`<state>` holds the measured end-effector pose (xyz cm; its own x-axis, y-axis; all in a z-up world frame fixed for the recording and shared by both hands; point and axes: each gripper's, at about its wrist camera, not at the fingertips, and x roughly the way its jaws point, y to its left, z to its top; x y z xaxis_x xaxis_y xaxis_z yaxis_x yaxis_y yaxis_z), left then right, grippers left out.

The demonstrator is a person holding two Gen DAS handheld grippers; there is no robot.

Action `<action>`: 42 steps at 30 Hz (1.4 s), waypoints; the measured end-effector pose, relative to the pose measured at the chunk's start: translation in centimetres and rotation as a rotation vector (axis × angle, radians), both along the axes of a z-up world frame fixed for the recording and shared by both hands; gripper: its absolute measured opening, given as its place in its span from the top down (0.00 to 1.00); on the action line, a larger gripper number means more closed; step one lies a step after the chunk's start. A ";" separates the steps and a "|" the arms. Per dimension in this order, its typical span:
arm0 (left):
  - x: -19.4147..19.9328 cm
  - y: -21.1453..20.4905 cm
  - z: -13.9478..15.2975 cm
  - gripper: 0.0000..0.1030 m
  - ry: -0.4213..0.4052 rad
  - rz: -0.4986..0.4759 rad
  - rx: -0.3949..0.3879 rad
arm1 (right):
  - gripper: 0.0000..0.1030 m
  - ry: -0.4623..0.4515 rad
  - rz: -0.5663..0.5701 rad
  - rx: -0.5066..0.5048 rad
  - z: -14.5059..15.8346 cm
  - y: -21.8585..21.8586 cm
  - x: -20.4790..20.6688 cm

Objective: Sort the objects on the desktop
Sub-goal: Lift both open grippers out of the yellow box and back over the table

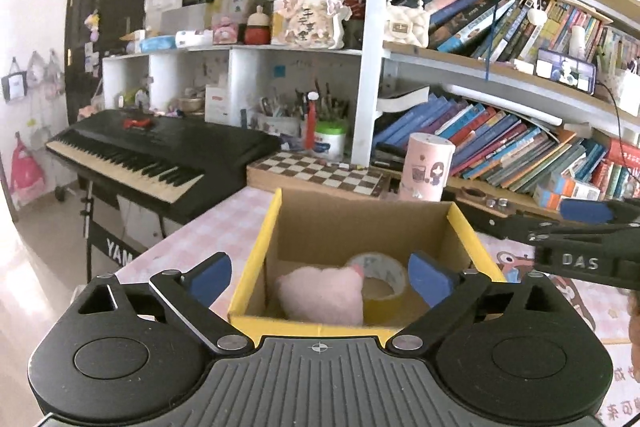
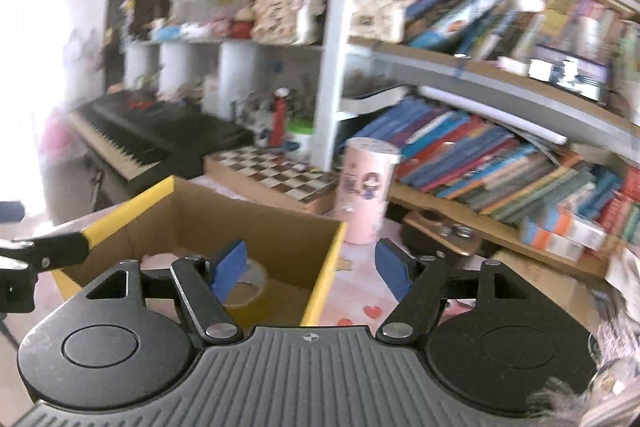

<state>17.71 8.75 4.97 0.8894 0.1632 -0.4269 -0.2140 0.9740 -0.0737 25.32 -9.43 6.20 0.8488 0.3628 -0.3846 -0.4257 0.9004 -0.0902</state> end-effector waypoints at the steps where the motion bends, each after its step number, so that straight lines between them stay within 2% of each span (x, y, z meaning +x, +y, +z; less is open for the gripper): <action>1: -0.6 0.0 0.0 0.04 -0.005 -0.001 -0.005 | 0.29 0.004 -0.020 0.011 -0.1 -0.3 -0.7; 7: -4.1 -0.1 -0.3 0.02 -0.035 -0.017 0.000 | 0.28 0.039 -0.092 0.048 -1.3 -1.1 -4.6; 12: -7.3 -0.2 -1.1 0.02 -0.011 -0.029 0.015 | 0.27 0.084 -0.120 0.049 -2.8 -0.9 -8.5; 17: -10.3 -0.5 -1.5 0.02 -0.007 -0.050 0.059 | 0.26 0.084 -0.137 0.032 -3.5 -0.6 -12.6; 23: -13.0 -0.8 -1.7 0.02 0.013 -0.076 0.057 | 0.26 0.147 -0.154 0.054 -4.4 -0.4 -16.1; 34: -14.8 -1.5 -3.3 0.02 0.088 -0.130 0.050 | 0.23 0.185 -0.143 -0.035 -5.4 0.0 -19.9; 42: -14.3 -3.6 -3.6 0.00 0.113 -0.245 0.047 | 0.19 0.228 -0.223 -0.035 -5.9 -2.2 -20.4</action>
<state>3.41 5.19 1.34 0.8521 -0.0296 -0.5226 0.0246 0.9996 -0.0165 4.91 -11.65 0.26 0.7965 0.1603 -0.5830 -0.2305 0.9719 -0.0476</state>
